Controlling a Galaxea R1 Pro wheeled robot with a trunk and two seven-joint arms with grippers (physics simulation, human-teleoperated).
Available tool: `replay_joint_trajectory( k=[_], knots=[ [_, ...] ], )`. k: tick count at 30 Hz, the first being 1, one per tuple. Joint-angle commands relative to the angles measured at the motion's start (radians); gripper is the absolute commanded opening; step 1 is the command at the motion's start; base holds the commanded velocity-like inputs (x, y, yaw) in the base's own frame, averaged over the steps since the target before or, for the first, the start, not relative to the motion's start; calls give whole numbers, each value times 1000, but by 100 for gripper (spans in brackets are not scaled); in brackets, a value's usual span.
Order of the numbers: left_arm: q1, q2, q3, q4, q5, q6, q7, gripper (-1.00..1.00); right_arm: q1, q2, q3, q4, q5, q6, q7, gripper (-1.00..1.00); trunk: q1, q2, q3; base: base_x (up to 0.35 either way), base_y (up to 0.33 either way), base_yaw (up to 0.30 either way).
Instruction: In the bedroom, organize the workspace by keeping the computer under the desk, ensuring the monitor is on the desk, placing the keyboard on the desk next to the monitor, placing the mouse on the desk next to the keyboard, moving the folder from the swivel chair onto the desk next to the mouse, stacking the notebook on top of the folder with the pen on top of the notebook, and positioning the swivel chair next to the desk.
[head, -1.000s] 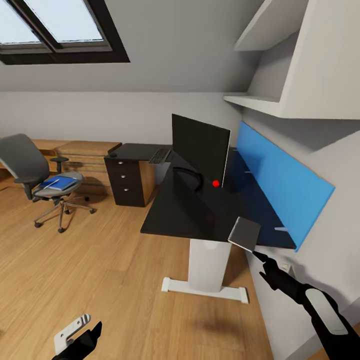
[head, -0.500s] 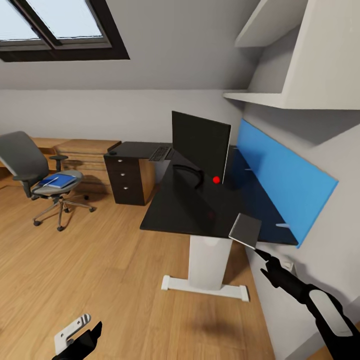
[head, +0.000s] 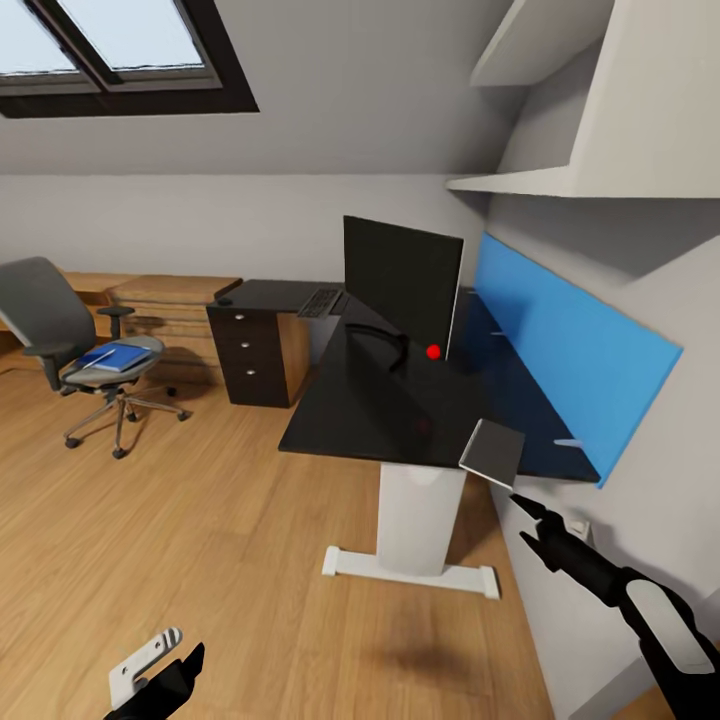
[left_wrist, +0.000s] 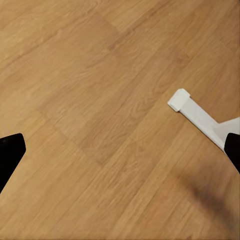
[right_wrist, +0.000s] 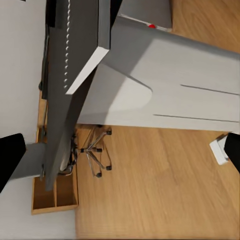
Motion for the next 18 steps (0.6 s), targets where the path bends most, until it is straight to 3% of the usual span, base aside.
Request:
replay_joint_trajectory(
  k=[1,13,18],
  knots=[
    [0,0,0,-2,9,3,6,100,-1,-2,-2,0,-1,8,8,100,4,-8,-4,0,0,0],
    [0,0,-1,-1,11,3,8,100,0,-19,-4,1,-5,18,35,100,50,-92,-42,0,0,0],
    [0,0,-2,9,11,4,9,100,0,-21,-27,0,-5,12,48,100,69,-127,-57,0,0,0]
  ],
)
